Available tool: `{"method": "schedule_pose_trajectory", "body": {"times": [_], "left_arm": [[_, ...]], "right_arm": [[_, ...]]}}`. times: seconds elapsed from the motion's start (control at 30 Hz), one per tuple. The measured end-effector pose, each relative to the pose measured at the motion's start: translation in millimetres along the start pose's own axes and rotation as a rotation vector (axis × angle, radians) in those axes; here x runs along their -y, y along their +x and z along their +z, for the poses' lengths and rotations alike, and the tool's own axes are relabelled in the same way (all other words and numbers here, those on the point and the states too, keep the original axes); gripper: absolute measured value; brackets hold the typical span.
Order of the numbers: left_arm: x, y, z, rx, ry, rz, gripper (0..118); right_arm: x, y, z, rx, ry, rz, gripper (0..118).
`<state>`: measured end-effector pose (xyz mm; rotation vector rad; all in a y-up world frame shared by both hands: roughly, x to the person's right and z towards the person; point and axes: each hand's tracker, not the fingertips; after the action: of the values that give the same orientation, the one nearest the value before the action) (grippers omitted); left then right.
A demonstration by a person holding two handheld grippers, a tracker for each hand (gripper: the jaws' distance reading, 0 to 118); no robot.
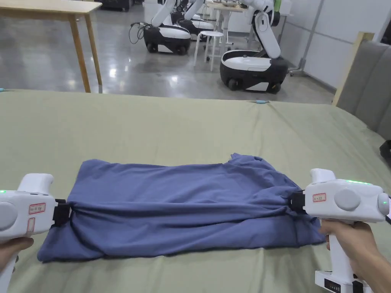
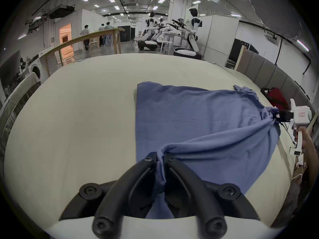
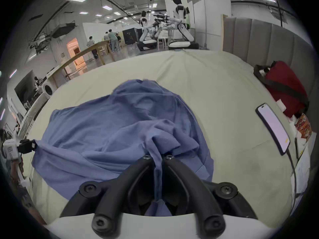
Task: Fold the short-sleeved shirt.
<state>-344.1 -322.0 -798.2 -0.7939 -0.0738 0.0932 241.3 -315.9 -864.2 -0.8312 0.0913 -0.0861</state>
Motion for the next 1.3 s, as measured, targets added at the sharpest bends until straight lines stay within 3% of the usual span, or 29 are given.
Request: {"method": "schedule_pose_trajectory", "body": {"times": [0.1,0.23,0.3,0.33,0.37,0.4,0.43,0.5,0.6,0.7,0.77,0.8,0.83,0.9,0.93,1.03,1.3], "left_arm": [[0.8,1.3,-14.2,-0.014,-0.013,-0.009,6],[9.3,8.9,-22.7,-0.04,-0.034,-0.051,7],[6.9,10.5,-20.4,-0.047,-0.032,-0.058,13],[7.4,10.8,-19.8,-0.047,-0.032,-0.059,32],[6.6,10.3,-20.3,-0.045,-0.037,-0.06,59],[5.5,9.2,-20.2,-0.044,-0.043,-0.055,95],[4.1,7.0,-18.9,-0.037,-0.046,-0.042,118],[6.9,3.8,-12.2,-0.029,-0.043,-0.048,114],[2.8,-1.3,25.1,0.051,0.03,-0.027,115],[11.3,4.4,84.6,0.016,0.148,-0.084,114],[30.1,7.8,135.3,0.04,0.251,-0.098,102],[40.5,8.6,155.8,0.042,0.282,-0.086,89],[53.3,9.5,177.3,0.054,0.314,-0.056,64],[77.7,7.6,205.9,0.079,0.346,-0.018,17],[92.1,8.2,221.1,0.096,0.366,0.007,9],[128.9,16.7,258.3,0.112,0.388,0.069,0],[154.0,13.7,265.9,0.038,0.315,0.013,0]], "right_arm": [[2.7,2.6,-21.5,0.022,-0.073,-0.033,7],[9.5,-2.2,-34.8,0.048,-0.075,-0.007,7],[8.8,-6.9,-32.6,0.067,-0.076,0.012,8],[7.9,-7.5,-32.8,0.072,-0.079,0.036,10],[7.0,-6.8,-32.5,0.071,-0.078,0.061,18],[6.4,-6.8,-28.8,0.066,-0.066,0.081,35],[5.3,-5.3,-24.2,0.076,-0.038,0.096,64],[4.3,-2.9,-5.2,0.049,0.021,0.084,115],[4.4,0.1,46.2,0.014,0.114,0.073,115],[19.6,-7.5,119.6,0.054,0.225,0.137,115],[42.2,-13.4,171.1,0.054,0.292,0.146,106],[54.2,-15.7,192.2,0.037,0.319,0.141,93],[69.2,-17.3,212.6,-0.016,0.351,0.139,61],[94.9,-22.7,243.3,-0.051,0.384,0.134,12],[110.4,-28.5,257.2,-0.041,0.388,0.134,4],[143.0,-38.2,281.2,-0.033,0.38,0.137,0],[179.9,-55.8,314.6,-0.047,0.4,0.088,0]]}}
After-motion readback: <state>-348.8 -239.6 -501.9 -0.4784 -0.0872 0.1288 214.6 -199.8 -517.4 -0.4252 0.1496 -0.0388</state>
